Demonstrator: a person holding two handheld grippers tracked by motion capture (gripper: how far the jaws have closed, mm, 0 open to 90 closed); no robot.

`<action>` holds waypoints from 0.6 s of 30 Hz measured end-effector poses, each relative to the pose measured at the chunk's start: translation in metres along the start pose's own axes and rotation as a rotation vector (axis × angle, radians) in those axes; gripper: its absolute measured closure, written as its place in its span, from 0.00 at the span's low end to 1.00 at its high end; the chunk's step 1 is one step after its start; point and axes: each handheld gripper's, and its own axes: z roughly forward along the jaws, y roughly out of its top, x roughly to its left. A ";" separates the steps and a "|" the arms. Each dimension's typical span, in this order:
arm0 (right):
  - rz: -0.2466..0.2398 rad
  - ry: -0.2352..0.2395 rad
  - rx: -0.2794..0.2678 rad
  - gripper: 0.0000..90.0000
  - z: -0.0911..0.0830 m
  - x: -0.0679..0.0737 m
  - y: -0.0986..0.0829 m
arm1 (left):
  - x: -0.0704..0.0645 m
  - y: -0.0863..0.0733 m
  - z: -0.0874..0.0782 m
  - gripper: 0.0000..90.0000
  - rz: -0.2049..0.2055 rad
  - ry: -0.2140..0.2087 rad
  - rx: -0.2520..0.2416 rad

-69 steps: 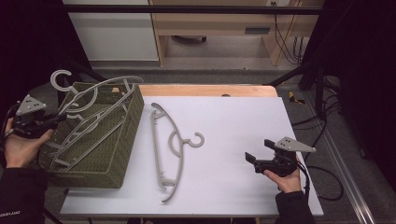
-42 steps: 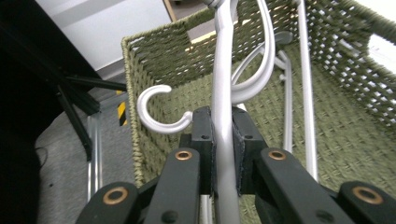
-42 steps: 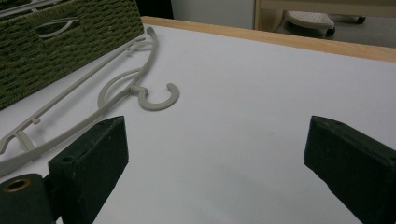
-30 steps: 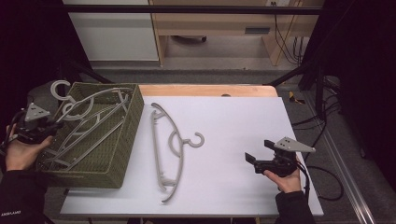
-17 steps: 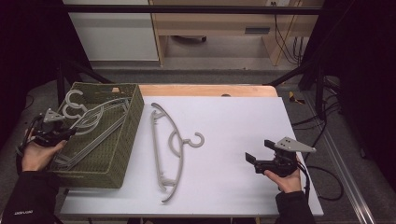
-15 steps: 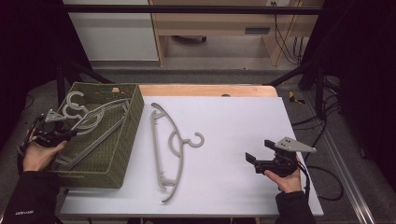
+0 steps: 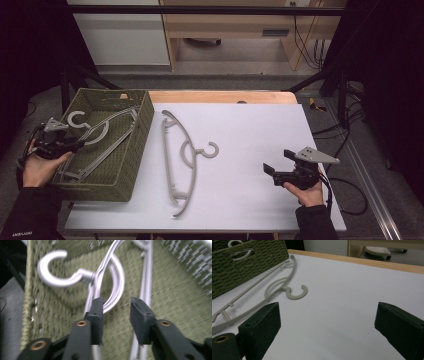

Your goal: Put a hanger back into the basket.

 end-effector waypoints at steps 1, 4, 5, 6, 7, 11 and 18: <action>0.000 0.000 -0.001 0.08 0.000 0.000 0.000 | -0.008 0.002 -0.004 0.58 0.006 -0.027 -0.036; 0.001 -0.002 -0.002 0.08 0.000 0.000 0.000 | -0.017 0.005 -0.007 0.46 0.010 -0.043 -0.071; 0.001 -0.001 -0.002 0.08 -0.001 0.000 0.000 | -0.022 0.006 -0.009 0.46 0.008 -0.053 -0.096; 0.005 0.000 -0.005 0.08 -0.001 0.000 0.000 | -0.027 0.008 -0.011 0.43 0.006 -0.066 -0.119; 0.001 -0.002 -0.005 0.07 -0.001 -0.001 0.000 | -0.036 0.011 -0.015 0.37 0.007 -0.076 -0.157; -0.003 0.002 -0.010 0.07 -0.002 -0.001 0.001 | -0.051 0.016 -0.022 0.31 0.008 -0.098 -0.203; 0.002 -0.001 -0.019 0.07 -0.004 -0.001 0.002 | -0.091 0.024 -0.035 0.19 0.013 -0.166 -0.306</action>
